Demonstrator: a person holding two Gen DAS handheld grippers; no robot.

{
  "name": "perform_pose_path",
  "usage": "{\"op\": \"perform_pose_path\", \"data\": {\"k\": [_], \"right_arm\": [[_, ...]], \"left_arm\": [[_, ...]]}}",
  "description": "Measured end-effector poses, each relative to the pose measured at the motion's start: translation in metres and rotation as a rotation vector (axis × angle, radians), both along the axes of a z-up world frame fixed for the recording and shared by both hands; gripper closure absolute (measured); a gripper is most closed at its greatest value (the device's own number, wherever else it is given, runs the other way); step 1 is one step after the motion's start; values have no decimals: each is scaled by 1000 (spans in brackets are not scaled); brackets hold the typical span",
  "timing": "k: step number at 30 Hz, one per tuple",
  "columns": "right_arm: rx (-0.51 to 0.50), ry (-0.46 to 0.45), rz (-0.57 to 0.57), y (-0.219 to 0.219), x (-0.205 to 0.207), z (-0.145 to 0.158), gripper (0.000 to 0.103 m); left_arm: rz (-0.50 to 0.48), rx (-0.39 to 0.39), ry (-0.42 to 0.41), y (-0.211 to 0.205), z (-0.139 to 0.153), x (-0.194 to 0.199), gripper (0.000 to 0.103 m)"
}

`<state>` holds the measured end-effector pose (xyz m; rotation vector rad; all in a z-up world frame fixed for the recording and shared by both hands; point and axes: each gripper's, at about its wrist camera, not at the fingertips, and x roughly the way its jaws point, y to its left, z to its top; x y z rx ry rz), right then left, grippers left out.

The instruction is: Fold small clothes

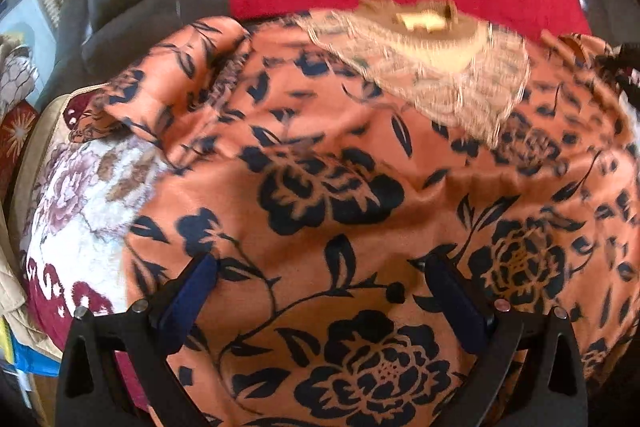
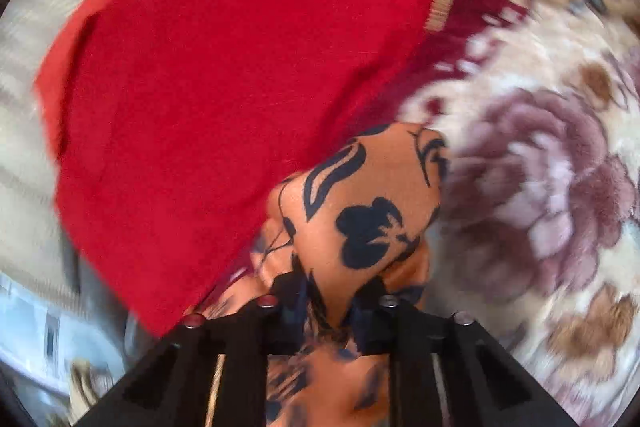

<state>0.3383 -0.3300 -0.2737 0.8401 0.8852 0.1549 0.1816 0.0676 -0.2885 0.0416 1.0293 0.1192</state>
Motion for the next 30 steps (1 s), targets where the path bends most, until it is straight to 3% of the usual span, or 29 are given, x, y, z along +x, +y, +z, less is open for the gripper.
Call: {"op": "perform_pose_path", "data": {"k": [5, 8, 12, 16, 17, 18, 19, 20, 24, 26, 27, 29, 30], "right_arm": [[27, -135, 166, 73, -34, 46, 87], [87, -169, 280, 129, -49, 57, 87], [144, -154, 418, 213, -63, 46, 87], [100, -35, 543, 282, -74, 10, 75], [106, -9, 558, 287, -74, 2, 71], [124, 29, 572, 291, -77, -6, 55], [157, 50, 580, 290, -83, -13, 30], [200, 54, 578, 285, -89, -17, 25], [193, -43, 586, 254, -106, -10, 24], [174, -127, 523, 228, -111, 2, 24], [176, -162, 475, 213, -111, 6, 24], [150, -184, 395, 186, -111, 7, 30], [120, -186, 378, 186, -107, 11, 40]], "left_arm": [[43, -67, -100, 19, 36, -10, 0], [53, -91, -152, 31, 57, -18, 0], [70, -120, -187, 47, 70, -25, 0], [104, -174, -159, 64, 67, -26, 0], [114, -195, -149, 68, 67, -27, 0], [122, -217, -143, 72, 65, -27, 0], [127, -242, -138, 74, 64, -27, 0], [131, -270, -134, 77, 62, -26, 0], [114, -389, -113, 74, 53, -16, 0], [76, -445, -118, 67, 52, -2, 4], [55, -473, -122, 61, 51, 5, 10], [8, -535, -100, 49, 45, 24, 40], [-13, -569, -73, 42, 40, 34, 41]]}}
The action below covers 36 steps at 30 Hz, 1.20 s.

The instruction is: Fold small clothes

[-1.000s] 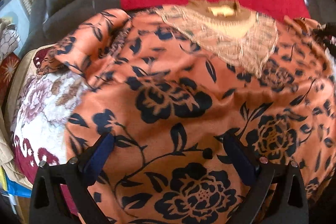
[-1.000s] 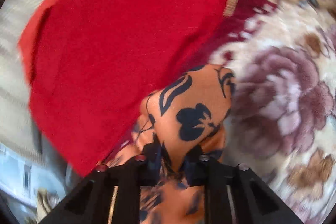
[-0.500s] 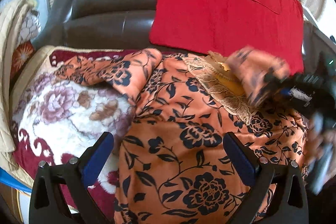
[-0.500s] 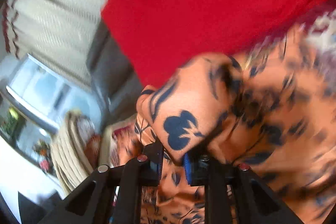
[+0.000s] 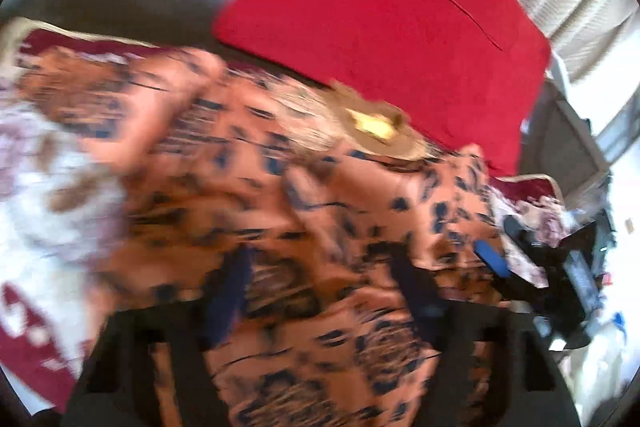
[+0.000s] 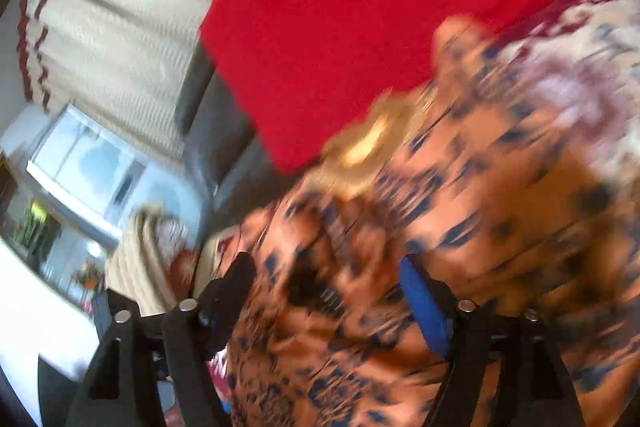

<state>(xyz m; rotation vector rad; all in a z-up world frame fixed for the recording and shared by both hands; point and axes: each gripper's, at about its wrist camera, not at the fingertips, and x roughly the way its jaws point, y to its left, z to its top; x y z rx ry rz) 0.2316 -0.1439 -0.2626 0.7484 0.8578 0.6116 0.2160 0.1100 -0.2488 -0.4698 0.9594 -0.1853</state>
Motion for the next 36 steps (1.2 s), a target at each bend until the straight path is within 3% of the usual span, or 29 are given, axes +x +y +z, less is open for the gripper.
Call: {"op": "perform_pose_path", "data": {"k": [1, 4, 7, 9, 11, 15, 19, 23, 25, 27, 28, 29, 31, 36], "right_arm": [[-39, -1, -22, -7, 2, -3, 50], [-12, 53, -59, -16, 9, -14, 54], [-89, 82, -76, -13, 13, -19, 66], [-107, 101, -74, -21, 14, -25, 70], [-116, 90, -68, -26, 13, -26, 72], [-141, 76, -53, -23, 13, -28, 72], [-144, 69, -45, -24, 11, -27, 72], [-141, 73, -46, -20, 9, -28, 72], [-145, 73, -45, -19, 9, -27, 72], [-140, 75, -42, -24, 9, -27, 72], [-136, 78, -39, -24, 9, -28, 71], [-131, 81, -37, -24, 9, -28, 71], [-133, 79, -35, -23, 9, -28, 70], [-136, 34, -20, -16, 3, -17, 67]], "left_arm": [[-14, -22, 26, -6, -6, 11, 41], [-5, -52, 141, -16, -30, 42, 40], [48, -136, 132, -14, -40, 55, 41], [40, -194, 88, -17, -34, 59, 58], [-1, -177, 82, -24, -26, 67, 103], [-35, -127, 1, -17, 20, 71, 102], [30, -87, -104, 30, 73, 67, 102], [74, 85, -134, 63, 119, 56, 102], [124, 121, -124, 83, 126, 48, 96], [153, 123, -75, 103, 123, 40, 68], [173, 134, -53, 112, 118, 38, 41], [207, 151, -48, 124, 116, 31, 32], [265, 154, -50, 150, 106, 18, 32], [434, 79, 36, 223, 70, -5, 32]]}}
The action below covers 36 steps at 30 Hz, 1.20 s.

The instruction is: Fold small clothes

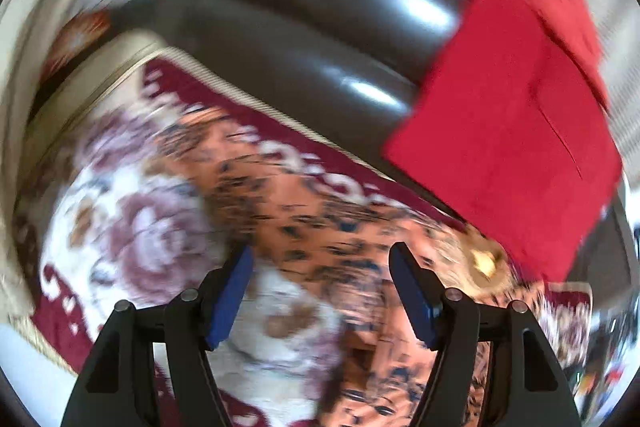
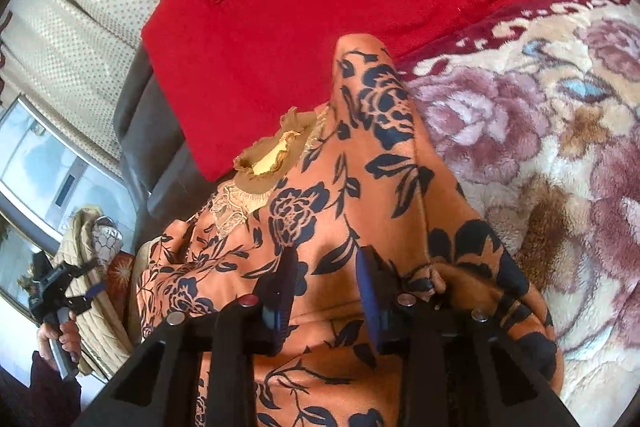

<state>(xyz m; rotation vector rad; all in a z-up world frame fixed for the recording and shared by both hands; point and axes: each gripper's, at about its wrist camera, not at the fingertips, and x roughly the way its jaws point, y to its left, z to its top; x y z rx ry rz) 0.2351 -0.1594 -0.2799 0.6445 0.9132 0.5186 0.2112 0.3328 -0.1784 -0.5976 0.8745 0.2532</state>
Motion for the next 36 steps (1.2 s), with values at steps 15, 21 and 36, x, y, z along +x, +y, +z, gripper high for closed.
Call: {"op": "perform_pose_path", "data": {"k": [15, 21, 36], "right_arm": [[-86, -88, 287, 104, -10, 8, 67], [-119, -94, 280, 102, -11, 0, 67], [-62, -139, 105, 53, -9, 20, 67]], "left_arm": [[304, -343, 32, 97, -103, 20, 31], [346, -370, 20, 117, -129, 55, 59], [-234, 56, -227, -54, 59, 65, 100]]}}
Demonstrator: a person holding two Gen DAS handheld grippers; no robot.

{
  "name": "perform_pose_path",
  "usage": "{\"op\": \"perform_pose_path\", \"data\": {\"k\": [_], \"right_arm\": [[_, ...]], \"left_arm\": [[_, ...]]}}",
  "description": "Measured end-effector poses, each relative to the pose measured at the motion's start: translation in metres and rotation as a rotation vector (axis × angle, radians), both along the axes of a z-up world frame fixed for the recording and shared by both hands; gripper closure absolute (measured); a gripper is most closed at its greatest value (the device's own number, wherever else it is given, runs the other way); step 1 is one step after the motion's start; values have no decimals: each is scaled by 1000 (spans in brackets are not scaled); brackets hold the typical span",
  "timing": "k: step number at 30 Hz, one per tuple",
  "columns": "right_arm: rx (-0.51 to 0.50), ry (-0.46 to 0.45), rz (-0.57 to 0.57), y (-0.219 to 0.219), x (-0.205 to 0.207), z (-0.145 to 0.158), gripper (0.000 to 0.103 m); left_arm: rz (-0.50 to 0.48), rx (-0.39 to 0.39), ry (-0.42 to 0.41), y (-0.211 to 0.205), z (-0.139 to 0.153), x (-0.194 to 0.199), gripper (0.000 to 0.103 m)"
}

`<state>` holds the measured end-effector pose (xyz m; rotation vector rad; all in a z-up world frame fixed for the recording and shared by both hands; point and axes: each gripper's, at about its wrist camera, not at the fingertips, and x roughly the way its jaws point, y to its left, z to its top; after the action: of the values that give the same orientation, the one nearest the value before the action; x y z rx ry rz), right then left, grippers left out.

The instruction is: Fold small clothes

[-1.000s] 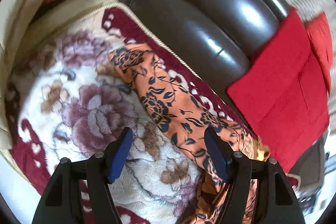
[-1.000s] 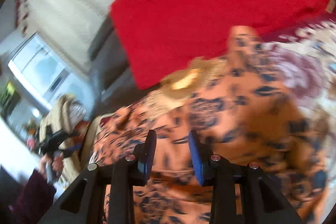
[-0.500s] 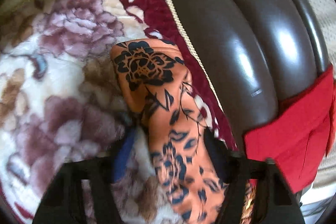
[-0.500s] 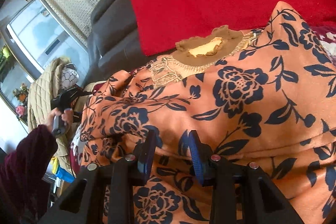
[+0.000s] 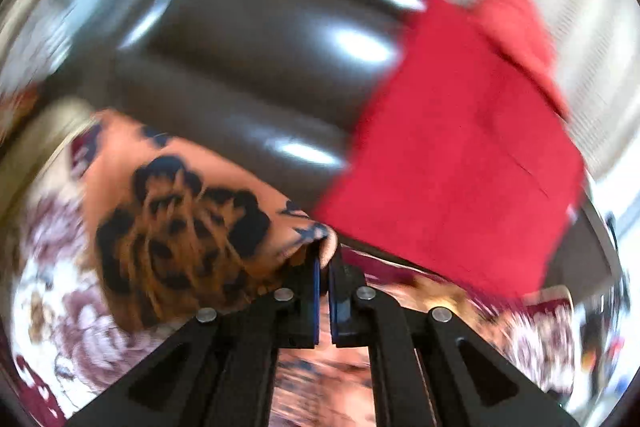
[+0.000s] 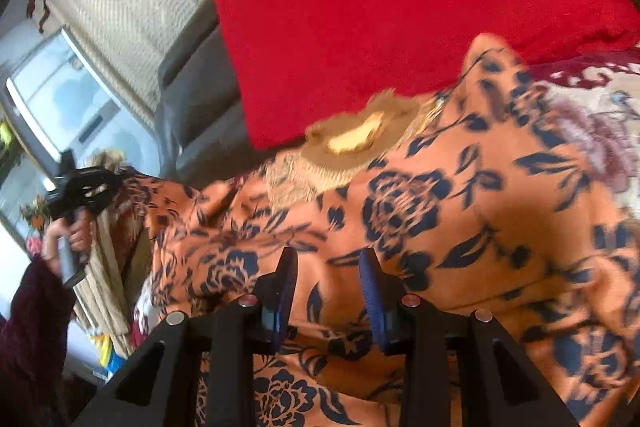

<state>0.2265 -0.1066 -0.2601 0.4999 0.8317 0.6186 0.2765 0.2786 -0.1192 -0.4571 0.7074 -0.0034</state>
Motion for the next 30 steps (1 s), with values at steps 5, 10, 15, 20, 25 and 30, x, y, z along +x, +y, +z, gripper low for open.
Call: {"op": "perform_pose_path", "data": {"k": [5, 10, 15, 20, 25, 30], "right_arm": [[61, -3, -113, -44, -5, 7, 67], [114, -11, -182, -76, -10, 14, 67], [186, 13, -246, -95, -16, 14, 21], [258, 46, -164, -82, -9, 15, 21], [225, 121, -114, -48, 4, 10, 21], [-60, 207, -146, 4, 28, 18, 21]], "left_arm": [[-291, 107, -55, -135, 49, -14, 100], [-545, 153, 1, -245, 53, -27, 79], [-568, 161, -100, -255, 63, -64, 37], [-413, 173, -9, -209, 40, -61, 37], [-220, 197, 139, -142, -23, -58, 37], [-99, 201, 247, -104, -81, -48, 37]]}}
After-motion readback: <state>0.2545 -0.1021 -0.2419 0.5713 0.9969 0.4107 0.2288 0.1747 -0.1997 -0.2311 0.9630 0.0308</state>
